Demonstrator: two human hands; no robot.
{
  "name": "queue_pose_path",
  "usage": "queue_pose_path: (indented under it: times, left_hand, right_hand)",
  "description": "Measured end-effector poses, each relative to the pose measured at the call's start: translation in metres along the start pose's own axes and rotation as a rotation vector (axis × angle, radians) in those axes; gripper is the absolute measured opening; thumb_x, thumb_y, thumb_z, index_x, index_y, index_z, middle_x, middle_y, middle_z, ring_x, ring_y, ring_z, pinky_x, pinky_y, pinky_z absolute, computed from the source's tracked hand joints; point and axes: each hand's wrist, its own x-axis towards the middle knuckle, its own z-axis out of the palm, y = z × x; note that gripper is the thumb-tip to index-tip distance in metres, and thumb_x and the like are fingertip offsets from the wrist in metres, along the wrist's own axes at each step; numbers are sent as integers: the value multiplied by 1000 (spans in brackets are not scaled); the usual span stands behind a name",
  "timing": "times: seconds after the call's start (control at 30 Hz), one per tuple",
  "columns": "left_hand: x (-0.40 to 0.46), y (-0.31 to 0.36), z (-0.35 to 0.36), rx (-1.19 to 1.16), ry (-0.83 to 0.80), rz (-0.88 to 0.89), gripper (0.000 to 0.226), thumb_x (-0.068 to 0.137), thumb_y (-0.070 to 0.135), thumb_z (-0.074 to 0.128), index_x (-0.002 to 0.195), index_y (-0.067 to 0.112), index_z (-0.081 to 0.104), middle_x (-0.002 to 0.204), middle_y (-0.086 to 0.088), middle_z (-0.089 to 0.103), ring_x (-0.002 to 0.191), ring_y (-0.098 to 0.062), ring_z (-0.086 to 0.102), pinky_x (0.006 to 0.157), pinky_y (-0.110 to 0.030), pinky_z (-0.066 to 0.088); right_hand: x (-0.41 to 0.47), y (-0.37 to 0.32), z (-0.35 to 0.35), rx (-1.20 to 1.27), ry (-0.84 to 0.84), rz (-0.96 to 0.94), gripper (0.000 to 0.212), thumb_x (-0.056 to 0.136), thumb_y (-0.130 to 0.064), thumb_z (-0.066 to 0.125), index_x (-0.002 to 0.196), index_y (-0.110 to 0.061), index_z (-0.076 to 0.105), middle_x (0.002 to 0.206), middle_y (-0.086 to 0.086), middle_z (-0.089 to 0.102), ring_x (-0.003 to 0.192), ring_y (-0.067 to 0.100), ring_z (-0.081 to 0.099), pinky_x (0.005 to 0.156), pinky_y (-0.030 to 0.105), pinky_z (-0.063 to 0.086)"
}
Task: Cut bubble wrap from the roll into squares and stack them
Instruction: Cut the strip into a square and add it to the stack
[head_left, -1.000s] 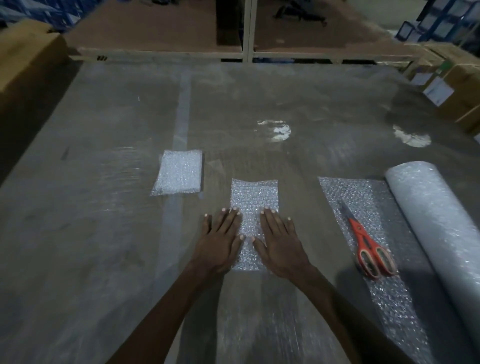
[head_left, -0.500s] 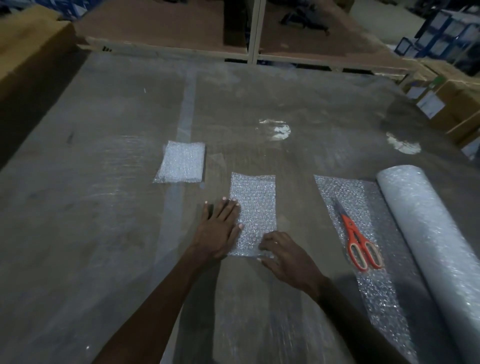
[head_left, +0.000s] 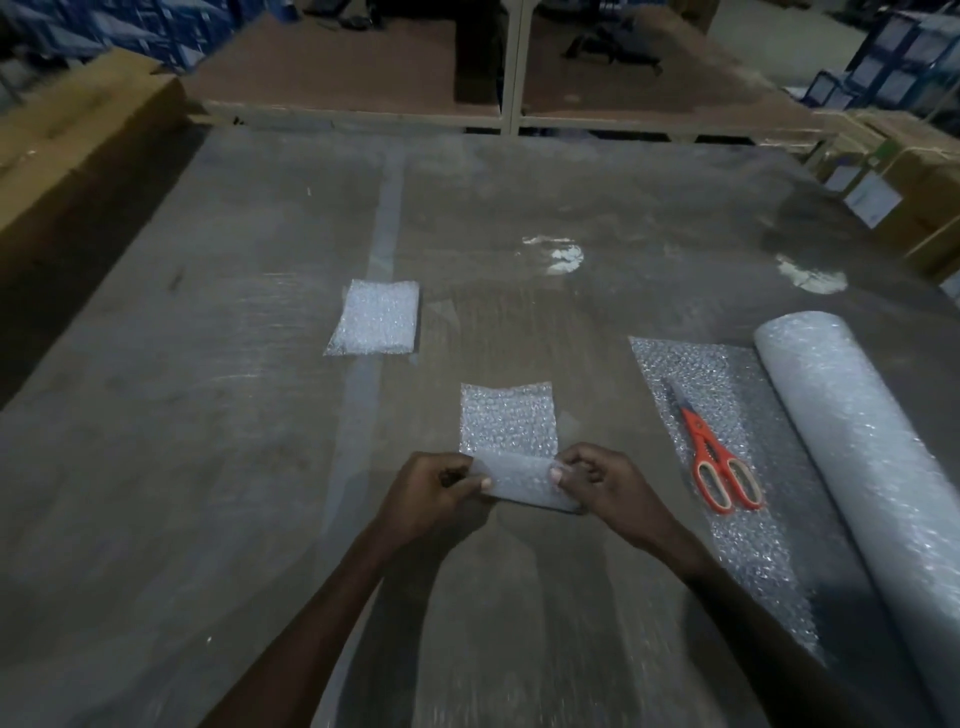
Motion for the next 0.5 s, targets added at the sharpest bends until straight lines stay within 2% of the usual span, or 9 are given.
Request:
queue_pose_path:
  times: [0.07,0.13,0.23,0.37,0.5]
  left_hand:
    - [4,7,1,-148,53,-85,16,85,18,78,77,4,74,70,-1,69,67,-4,57,63,-29,45]
    - [11,15,1,-253,88,-134,10,87,5,75,78,1,74,66,9,66,62,1,54,59,-20,43]
    - [23,18,-2,-360,159,-209,2,85,-4,72,83,-3,72,61,10,68,54,4,55,53,-12,41]
    - [39,10,-6,-360,239,-284,7,84,-2,75,78,-4,71,58,7,66,49,2,53,48,-15,41]
    - [57,-2,-12,-262,289,-340,17,80,4,81,77,-8,71,63,-2,66,53,-4,54,54,-23,43]
  right_hand:
    - [5,-5,-3,200,-20,88,15,87,-21,81,101,-18,75,94,0,79,86,14,73,80,35,57]
    - [12,-10,-5,320,-31,146,22,87,-7,78,107,-12,74,101,7,79,91,21,74,82,35,58]
    - [29,-14,-3,331,24,197,13,88,-11,78,99,-7,74,92,8,79,80,17,69,72,29,54]
    - [58,-15,3,299,86,274,16,84,-24,84,91,-11,76,88,9,78,77,16,67,71,30,53]
    - [82,-13,8,287,160,330,12,84,-19,83,80,-13,73,74,0,74,64,10,62,62,27,49]
